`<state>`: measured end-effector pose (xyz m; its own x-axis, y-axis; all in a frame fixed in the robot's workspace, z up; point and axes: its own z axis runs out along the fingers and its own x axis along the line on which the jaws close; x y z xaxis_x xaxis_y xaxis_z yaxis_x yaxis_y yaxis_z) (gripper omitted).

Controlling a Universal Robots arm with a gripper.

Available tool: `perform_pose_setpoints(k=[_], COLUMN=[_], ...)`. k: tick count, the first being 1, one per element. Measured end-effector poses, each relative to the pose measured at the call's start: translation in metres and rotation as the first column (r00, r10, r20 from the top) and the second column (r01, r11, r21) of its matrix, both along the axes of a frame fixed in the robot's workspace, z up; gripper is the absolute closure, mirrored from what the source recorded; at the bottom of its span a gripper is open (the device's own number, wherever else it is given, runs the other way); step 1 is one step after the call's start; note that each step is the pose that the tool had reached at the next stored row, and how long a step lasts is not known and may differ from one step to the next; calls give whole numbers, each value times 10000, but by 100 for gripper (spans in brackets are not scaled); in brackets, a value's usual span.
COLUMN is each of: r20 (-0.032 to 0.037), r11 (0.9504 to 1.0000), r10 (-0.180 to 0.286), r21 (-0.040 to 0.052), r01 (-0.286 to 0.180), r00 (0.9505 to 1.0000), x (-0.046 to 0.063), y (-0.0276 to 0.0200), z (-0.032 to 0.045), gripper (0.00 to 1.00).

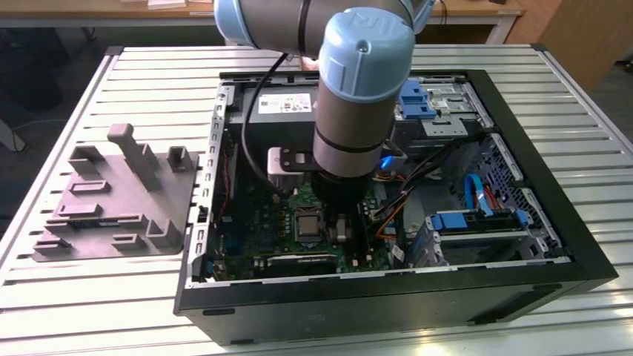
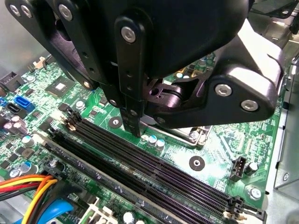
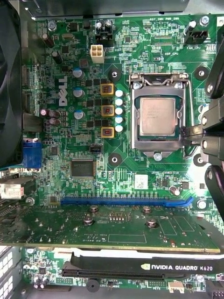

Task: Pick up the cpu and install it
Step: 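Install the first cpu locking lever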

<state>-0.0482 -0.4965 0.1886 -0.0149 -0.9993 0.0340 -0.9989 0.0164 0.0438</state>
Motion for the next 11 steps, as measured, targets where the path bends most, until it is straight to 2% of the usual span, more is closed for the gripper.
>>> perform_pose_setpoints(k=[11], r20=[1], r11=[10000], r10=[12], r21=[23], r01=[-12], r00=[10000], x=[11], y=[-1], z=[-12], gripper=[89])
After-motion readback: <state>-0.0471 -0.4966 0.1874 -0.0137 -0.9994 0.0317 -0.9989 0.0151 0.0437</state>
